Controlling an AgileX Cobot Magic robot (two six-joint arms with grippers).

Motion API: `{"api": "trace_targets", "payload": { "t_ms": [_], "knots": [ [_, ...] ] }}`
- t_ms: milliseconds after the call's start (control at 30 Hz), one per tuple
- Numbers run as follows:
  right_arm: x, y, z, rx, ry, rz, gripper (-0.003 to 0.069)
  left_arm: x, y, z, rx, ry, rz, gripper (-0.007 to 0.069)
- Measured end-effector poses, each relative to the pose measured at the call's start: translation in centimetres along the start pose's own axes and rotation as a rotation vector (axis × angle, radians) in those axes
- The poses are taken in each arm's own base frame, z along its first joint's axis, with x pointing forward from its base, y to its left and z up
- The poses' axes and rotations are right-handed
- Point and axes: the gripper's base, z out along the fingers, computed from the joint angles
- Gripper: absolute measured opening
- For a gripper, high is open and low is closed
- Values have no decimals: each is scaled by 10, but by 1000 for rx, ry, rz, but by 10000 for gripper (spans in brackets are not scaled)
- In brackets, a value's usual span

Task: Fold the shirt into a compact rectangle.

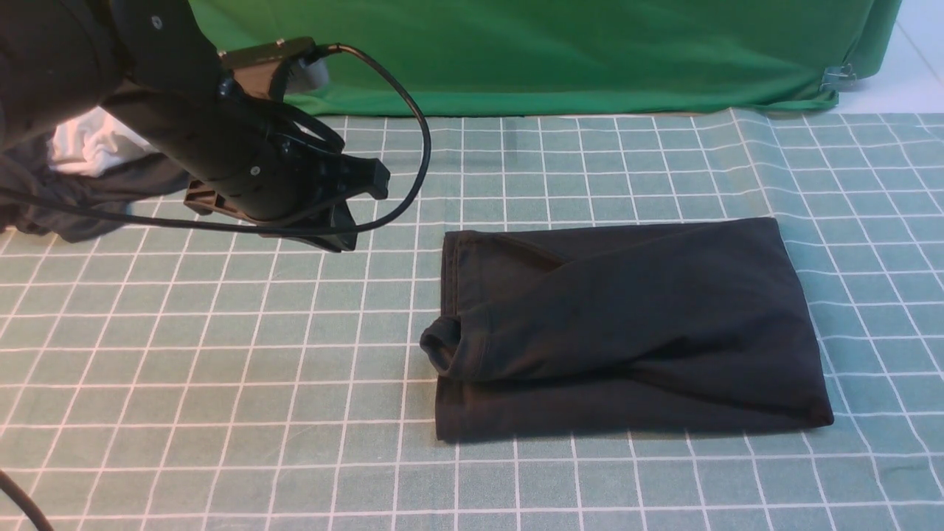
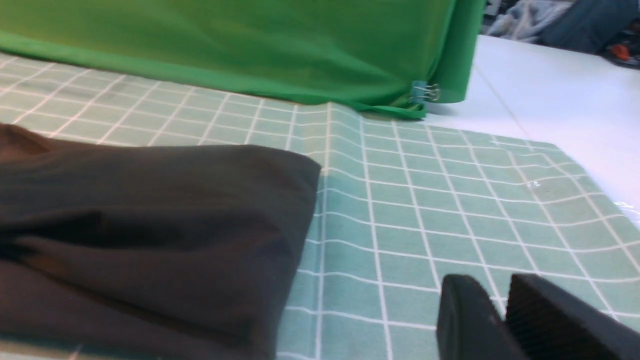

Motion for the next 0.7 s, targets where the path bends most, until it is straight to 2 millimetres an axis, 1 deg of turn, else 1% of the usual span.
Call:
{"api": "trace_targets", "payload": {
  "t_ms": [200,267,300,367,400,433,500,533,567,600,633,667,700],
  "knots": [
    [1,0,0,6,4,1,144,2,0,-1,1,15,1,16],
    [1,0,0,6,4,3,150,6,-2,-9,1,39,9,16],
    [1,0,0,6,4,2,152,8,-3,-16,-2,42,19,16],
    [1,0,0,6,5,2,154,12,-5,-32,-11,24,43,16],
    [1,0,0,6,5,2,155,15,-6,-46,-21,-3,61,16],
    [1,0,0,6,5,2,155,16,-7,-51,-22,-15,68,16],
    [1,0,0,7,5,3,155,21,-10,-76,-42,-79,100,16],
    [1,0,0,7,5,3,155,25,-12,-92,-46,-121,113,16],
    [1,0,0,7,5,3,155,29,-14,-102,-46,-146,121,16],
    [1,0,0,7,5,3,156,30,-14,-107,-46,-160,125,16],
    [1,0,0,7,5,2,158,37,-17,-125,-45,-202,136,16],
    [1,0,0,7,5,2,160,42,-18,-134,-43,-226,143,16],
    [1,0,0,7,5,3,163,49,-21,-149,-37,-266,151,16]
  ]
}}
